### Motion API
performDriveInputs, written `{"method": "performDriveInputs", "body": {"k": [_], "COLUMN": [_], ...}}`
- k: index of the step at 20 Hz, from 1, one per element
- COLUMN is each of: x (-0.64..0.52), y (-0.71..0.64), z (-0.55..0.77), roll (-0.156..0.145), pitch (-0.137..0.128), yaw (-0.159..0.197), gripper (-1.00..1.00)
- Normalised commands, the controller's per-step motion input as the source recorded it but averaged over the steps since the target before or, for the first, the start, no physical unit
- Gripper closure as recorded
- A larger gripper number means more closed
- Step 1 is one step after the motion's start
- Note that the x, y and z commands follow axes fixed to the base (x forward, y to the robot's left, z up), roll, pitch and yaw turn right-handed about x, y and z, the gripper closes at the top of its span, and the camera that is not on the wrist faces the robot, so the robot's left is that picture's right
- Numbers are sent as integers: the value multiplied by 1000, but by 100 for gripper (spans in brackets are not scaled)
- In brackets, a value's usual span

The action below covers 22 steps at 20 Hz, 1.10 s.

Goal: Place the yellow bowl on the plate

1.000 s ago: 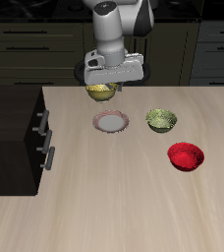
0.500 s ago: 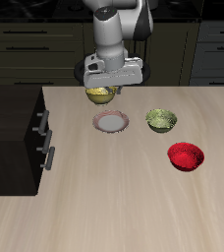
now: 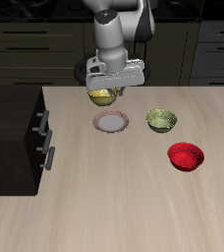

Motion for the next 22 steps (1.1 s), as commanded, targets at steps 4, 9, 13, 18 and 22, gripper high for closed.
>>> {"method": "performDriveInputs", "body": {"k": [4,9,13,18,22], "x": [-7,-8,-36,-62,-81], "y": [17,35,-7,-54,-38], "z": [-71,-107,-107,-69,-73], "roll": [7,5,0,-5,-12], "pitch": [11,11,13,13,10], "yaw": [5,1,0,3,17], "gripper": [100,100,100,100,100]}}
